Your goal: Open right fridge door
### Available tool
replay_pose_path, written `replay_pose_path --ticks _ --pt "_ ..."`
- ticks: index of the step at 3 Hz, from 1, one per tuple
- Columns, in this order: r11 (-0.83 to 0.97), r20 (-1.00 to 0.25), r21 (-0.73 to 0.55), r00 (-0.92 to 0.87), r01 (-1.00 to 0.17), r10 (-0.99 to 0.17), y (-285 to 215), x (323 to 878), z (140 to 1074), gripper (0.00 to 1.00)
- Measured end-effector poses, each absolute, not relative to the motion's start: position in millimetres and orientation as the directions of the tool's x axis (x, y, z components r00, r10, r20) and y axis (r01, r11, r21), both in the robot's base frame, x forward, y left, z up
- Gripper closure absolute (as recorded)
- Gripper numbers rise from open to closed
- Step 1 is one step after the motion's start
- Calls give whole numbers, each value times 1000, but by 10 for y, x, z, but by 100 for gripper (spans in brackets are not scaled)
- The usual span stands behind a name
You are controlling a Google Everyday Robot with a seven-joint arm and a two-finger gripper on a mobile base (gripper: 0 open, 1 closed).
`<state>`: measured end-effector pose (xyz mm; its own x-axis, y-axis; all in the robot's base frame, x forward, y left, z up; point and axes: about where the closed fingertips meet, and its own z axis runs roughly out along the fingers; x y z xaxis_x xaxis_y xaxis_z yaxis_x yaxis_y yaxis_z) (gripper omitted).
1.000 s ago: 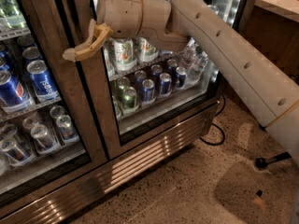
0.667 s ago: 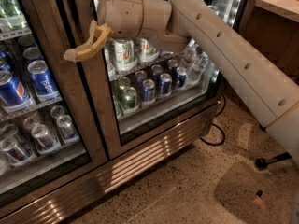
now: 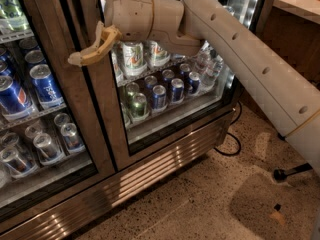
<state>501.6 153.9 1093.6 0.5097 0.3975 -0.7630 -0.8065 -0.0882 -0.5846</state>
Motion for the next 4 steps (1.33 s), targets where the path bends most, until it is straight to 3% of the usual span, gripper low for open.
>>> replay_pose_path --ticks 4 --pt "-74 -759 -590 521 -804 391 1545 5028 10934 0"
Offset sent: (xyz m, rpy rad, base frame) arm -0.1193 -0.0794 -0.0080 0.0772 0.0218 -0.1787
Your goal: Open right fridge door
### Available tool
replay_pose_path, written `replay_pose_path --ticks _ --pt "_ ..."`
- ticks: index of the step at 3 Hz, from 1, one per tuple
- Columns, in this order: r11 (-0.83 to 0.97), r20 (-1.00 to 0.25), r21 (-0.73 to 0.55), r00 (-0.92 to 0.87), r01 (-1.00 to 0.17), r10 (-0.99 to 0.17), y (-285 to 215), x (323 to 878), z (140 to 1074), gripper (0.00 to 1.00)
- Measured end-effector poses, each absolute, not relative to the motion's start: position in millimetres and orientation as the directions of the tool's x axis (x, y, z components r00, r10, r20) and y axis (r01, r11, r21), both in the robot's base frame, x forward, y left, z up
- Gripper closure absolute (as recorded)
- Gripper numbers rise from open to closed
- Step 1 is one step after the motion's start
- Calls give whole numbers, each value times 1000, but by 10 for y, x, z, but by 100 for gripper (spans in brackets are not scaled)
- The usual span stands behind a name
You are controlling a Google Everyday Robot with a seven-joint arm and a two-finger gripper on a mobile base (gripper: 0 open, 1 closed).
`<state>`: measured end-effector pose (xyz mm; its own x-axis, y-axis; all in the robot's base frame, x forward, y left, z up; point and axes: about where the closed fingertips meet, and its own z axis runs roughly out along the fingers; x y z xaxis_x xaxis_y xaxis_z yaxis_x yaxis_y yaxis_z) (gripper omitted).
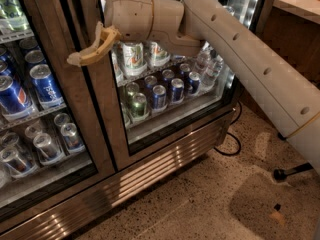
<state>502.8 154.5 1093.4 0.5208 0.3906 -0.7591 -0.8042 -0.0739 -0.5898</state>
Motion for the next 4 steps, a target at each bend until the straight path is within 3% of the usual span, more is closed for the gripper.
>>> replay_pose_path --ticks 4 --pt "-64 -764 -583 520 -810 382 1492 5069 10908 0"
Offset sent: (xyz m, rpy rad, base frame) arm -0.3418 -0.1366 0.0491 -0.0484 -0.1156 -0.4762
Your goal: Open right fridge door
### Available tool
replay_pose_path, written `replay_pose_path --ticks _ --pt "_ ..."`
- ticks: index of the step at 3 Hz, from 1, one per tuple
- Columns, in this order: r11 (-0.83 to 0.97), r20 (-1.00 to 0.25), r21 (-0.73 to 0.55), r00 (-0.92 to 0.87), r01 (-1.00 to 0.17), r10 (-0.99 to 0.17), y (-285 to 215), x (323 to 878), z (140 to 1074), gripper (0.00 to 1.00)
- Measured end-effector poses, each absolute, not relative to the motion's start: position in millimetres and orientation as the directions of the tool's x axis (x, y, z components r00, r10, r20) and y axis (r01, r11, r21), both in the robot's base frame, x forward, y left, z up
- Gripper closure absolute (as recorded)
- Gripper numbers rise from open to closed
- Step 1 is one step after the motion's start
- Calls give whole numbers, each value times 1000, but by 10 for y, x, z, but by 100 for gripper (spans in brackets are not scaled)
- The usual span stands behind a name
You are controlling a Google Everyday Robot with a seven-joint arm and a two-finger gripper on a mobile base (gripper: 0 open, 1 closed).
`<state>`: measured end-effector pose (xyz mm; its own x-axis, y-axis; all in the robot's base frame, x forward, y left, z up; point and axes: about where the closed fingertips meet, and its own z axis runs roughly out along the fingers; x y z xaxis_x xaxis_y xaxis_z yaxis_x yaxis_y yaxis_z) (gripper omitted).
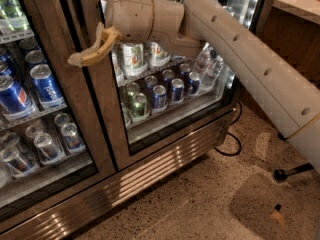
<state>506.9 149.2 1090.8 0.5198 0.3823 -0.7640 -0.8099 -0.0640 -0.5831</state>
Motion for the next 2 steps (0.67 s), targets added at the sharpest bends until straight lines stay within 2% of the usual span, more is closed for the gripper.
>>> replay_pose_path --ticks 2 --pt "-62 -765 -583 521 -810 379 1499 5074 10906 0"
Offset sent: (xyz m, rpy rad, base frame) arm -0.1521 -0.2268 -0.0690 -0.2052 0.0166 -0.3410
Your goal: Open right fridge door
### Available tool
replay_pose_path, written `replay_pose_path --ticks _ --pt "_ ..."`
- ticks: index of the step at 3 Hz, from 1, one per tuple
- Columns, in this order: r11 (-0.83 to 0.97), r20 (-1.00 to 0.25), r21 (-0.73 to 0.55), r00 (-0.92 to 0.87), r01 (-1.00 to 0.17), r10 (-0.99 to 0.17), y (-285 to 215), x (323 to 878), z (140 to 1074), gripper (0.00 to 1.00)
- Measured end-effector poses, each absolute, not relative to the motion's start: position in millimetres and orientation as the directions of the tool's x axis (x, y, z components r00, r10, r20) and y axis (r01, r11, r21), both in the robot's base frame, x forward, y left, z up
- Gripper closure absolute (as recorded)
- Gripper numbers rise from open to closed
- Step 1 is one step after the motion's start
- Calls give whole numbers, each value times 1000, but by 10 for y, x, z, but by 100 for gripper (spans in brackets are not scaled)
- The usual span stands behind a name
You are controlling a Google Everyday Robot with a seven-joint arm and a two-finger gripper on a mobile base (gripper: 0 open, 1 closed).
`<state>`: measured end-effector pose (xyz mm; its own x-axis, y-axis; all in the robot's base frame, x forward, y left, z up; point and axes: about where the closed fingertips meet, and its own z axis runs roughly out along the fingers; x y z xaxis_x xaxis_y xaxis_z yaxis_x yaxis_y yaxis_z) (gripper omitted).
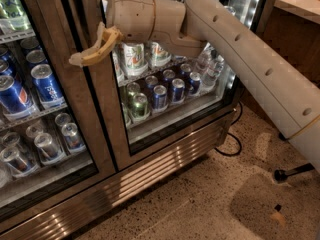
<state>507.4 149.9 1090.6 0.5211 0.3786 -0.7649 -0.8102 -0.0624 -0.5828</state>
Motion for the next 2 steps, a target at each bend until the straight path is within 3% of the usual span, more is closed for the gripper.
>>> replay_pose_path --ticks 2 --pt "-62 -770 -570 506 -820 388 1519 5061 10913 0"
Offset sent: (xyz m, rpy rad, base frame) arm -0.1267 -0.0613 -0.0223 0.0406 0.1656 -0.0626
